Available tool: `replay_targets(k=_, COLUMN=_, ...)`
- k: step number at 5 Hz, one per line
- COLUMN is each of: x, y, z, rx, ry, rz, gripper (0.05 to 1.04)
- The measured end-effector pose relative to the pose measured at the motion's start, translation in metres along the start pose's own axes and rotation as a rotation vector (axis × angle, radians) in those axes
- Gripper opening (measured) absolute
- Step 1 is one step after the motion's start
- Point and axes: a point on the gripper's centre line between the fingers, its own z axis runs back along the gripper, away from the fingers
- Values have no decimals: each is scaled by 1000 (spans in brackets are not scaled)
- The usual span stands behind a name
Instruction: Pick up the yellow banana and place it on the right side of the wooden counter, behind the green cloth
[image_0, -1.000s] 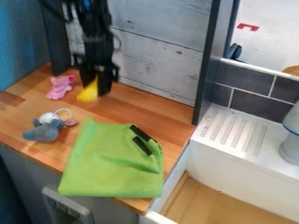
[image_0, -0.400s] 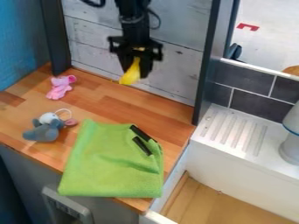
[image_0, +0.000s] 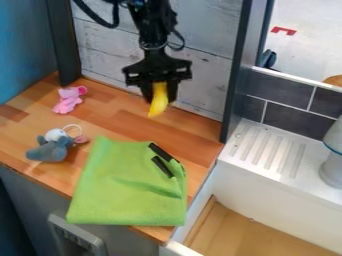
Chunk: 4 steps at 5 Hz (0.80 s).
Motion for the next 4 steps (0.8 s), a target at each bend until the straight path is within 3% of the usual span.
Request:
replay_targets(k=1, x=2, y=-8, z=3, rx=7, ry=-60, rz=252, gripper=531)
replay_targets(k=3, x=-11, y=-15, z=-28, rx=43, ry=-9, rz=375, gripper=531)
replay_targets(k=4, x=-16, y=-16, z=-33, rx=57, ry=6, rz=393, gripper=531)
